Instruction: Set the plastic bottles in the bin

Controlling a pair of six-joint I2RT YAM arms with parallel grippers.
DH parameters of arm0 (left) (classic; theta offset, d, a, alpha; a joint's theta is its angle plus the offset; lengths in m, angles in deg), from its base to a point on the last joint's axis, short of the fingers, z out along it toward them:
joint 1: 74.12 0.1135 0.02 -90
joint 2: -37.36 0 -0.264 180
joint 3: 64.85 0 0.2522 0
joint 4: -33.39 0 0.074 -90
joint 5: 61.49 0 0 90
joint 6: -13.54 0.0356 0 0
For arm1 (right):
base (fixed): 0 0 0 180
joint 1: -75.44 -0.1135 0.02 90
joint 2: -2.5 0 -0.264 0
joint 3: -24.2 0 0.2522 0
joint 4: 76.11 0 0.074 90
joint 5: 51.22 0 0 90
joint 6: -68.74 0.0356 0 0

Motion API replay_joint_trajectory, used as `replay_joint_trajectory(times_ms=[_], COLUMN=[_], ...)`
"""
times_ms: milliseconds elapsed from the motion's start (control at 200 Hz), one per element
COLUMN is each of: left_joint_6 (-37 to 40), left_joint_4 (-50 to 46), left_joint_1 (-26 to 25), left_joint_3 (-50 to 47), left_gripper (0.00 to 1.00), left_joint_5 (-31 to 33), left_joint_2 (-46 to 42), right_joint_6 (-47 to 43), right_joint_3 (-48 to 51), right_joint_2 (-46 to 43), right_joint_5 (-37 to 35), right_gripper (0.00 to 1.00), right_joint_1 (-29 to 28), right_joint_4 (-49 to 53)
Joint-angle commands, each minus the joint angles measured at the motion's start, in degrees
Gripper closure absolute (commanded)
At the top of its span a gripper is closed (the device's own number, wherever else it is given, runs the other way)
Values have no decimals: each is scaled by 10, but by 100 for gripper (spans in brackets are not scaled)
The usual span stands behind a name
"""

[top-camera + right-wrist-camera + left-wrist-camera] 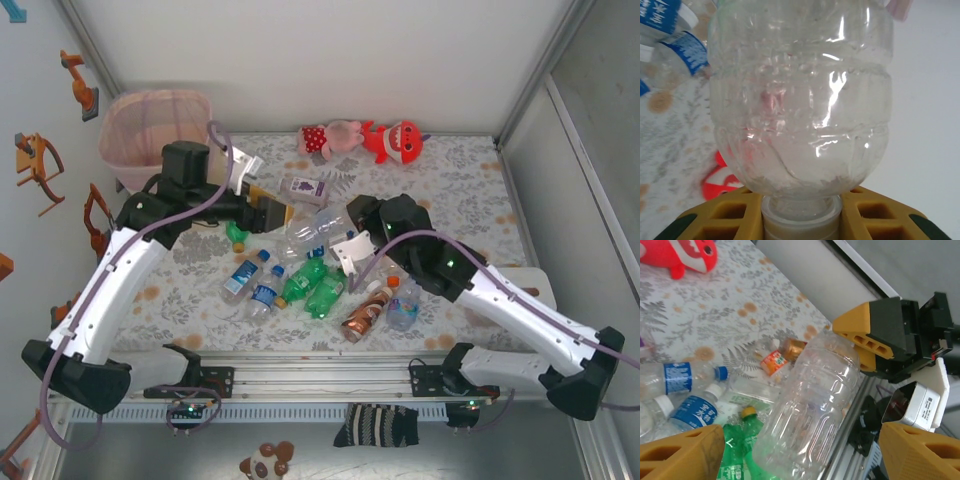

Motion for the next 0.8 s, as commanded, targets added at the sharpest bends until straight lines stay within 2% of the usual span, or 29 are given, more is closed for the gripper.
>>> replay_joint_trajectory(times_ms=[0, 200, 386, 616, 796], left_joint_6=[46, 74, 90, 120, 144], left_joint_4=[-56, -94, -112, -144, -158], left_joint_1=[-30, -79, -109, -130, -133], left_joint_3=[27, 40, 42, 42, 34], left_gripper=[19, 19, 19, 20, 22], left_joint_5=[-15, 0, 5, 2, -26], left_joint_2=[13, 26, 33, 38, 35], right_joint_6=[-110, -173, -187, -189, -186], right_joint_3=[19, 37, 24, 13, 7], right_joint_2=[-30, -52, -56, -65, -75], right_joint_5=[2, 37, 37, 49, 65], right_gripper=[100, 100, 100, 100, 100], right_joint_1=[-12, -32, -57, -66, -73], right_joint_4=[-91, -143, -131, -102, -78])
